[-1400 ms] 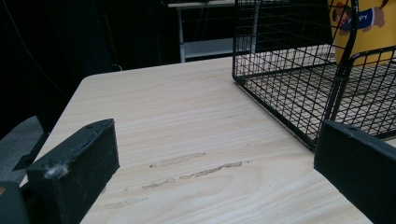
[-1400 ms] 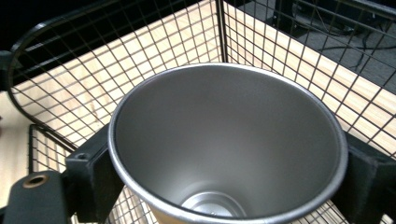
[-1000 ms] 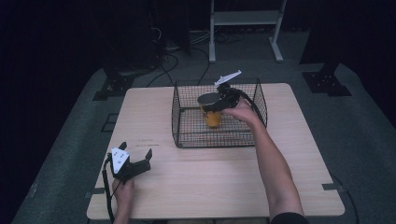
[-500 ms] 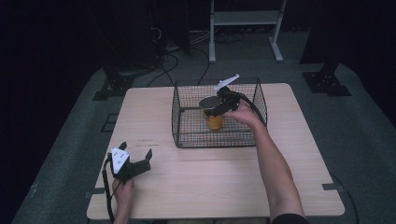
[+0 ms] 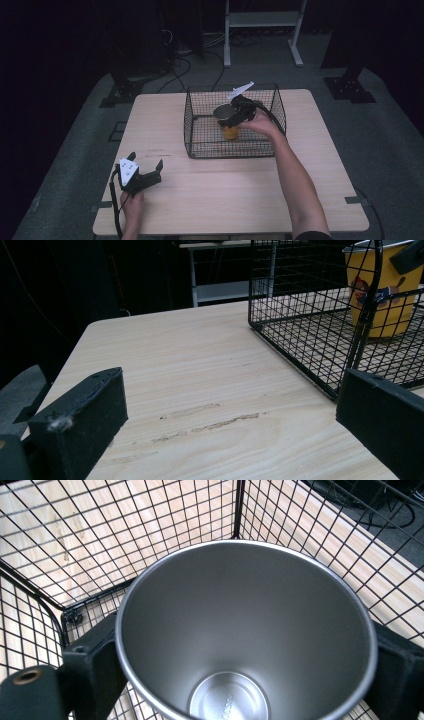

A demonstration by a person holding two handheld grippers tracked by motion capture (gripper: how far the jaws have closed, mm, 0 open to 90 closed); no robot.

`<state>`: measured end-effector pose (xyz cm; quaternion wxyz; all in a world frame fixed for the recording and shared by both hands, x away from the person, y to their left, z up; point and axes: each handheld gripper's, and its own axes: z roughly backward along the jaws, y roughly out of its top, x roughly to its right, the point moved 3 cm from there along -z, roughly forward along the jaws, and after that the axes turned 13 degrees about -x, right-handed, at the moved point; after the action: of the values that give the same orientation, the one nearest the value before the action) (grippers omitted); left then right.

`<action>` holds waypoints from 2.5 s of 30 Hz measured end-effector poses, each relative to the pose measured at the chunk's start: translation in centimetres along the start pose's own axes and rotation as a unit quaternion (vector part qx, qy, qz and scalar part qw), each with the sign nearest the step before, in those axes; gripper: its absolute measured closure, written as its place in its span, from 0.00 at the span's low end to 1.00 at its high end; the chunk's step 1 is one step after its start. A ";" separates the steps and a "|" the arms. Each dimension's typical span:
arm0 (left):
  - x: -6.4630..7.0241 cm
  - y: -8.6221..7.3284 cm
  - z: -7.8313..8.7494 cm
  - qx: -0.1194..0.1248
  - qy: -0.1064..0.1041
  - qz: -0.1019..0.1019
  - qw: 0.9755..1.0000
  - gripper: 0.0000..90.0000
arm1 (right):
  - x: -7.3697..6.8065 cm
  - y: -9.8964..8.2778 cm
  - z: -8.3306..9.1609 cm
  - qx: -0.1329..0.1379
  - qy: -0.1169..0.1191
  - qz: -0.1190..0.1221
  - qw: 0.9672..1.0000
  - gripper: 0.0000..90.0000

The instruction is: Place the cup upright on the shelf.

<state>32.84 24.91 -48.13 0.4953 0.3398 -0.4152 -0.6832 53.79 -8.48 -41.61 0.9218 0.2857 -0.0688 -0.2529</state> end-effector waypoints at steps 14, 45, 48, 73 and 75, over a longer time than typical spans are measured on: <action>0.0 0.0 0.0 0.000 0.000 0.000 1.000 0.00 | -0.1 -0.4 0.2 0.002 0.001 -0.001 1.000 0.02; 0.1 0.0 -0.1 -0.004 0.002 -0.004 1.000 0.00 | -1.2 0.5 5.5 0.116 0.030 -0.007 0.993 0.02; 0.1 0.0 0.0 -0.002 0.001 -0.003 1.000 0.00 | -1.6 0.4 6.0 0.114 0.027 -0.004 0.993 0.02; 0.1 0.0 -0.1 -0.003 0.001 -0.003 1.000 0.00 | -3.5 -2.1 8.5 0.119 0.042 0.009 0.992 0.02; 0.1 0.0 -0.1 -0.003 0.001 -0.004 1.000 0.00 | -3.7 -2.4 8.6 0.119 0.044 0.012 0.992 0.02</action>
<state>32.87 24.81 -48.15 0.4942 0.3406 -0.4115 -0.6859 47.19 -12.56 -35.79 0.8864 0.4035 -0.0610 -0.2186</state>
